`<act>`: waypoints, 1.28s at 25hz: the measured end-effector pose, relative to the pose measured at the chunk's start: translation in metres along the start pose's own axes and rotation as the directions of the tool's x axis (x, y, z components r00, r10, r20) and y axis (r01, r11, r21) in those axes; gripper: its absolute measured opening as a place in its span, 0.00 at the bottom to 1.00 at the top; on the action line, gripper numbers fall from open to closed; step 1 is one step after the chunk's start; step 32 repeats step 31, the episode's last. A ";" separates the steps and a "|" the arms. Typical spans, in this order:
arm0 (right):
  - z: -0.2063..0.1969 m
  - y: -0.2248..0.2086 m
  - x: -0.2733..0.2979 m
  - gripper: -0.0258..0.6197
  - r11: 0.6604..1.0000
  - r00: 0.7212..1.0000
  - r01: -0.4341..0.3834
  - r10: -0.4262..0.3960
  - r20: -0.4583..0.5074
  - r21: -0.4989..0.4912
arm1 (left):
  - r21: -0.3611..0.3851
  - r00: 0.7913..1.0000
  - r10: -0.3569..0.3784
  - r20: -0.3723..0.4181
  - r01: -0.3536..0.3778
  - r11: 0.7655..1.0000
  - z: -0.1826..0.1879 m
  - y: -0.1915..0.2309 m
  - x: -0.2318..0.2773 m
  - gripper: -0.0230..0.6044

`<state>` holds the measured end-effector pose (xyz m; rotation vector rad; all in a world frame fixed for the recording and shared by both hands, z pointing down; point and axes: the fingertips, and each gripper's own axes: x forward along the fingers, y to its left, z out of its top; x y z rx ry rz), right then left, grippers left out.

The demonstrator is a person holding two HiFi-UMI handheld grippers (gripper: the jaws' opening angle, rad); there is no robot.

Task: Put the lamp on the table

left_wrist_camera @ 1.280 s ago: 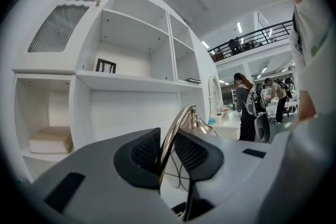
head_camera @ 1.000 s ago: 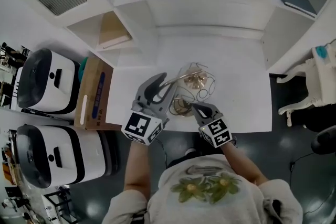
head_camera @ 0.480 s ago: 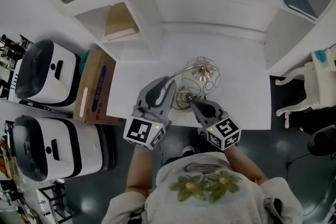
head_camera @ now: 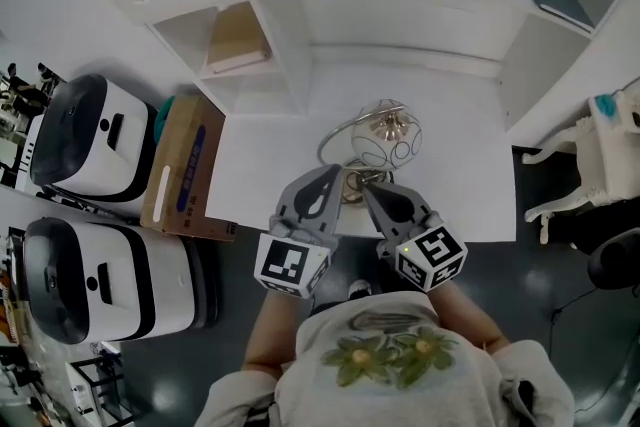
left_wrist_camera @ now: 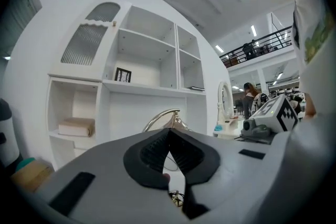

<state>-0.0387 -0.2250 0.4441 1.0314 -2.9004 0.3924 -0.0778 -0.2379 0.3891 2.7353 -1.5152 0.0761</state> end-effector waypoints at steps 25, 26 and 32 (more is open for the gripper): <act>0.007 0.058 -0.092 0.09 0.963 0.968 0.245 -0.236 0.090 -0.110 | -0.065 0.946 -0.317 0.062 0.321 0.945 -0.005 -0.100 -0.053 0.08; 0.006 0.060 -0.093 0.09 0.961 0.966 0.251 -0.243 0.086 -0.111 | -0.073 0.944 -0.324 0.063 0.329 0.942 -0.007 -0.102 -0.054 0.08; -0.001 0.069 -0.095 0.09 0.959 0.965 0.261 -0.257 0.044 -0.111 | -0.112 0.937 -0.343 0.063 0.348 0.931 -0.011 -0.102 -0.064 0.08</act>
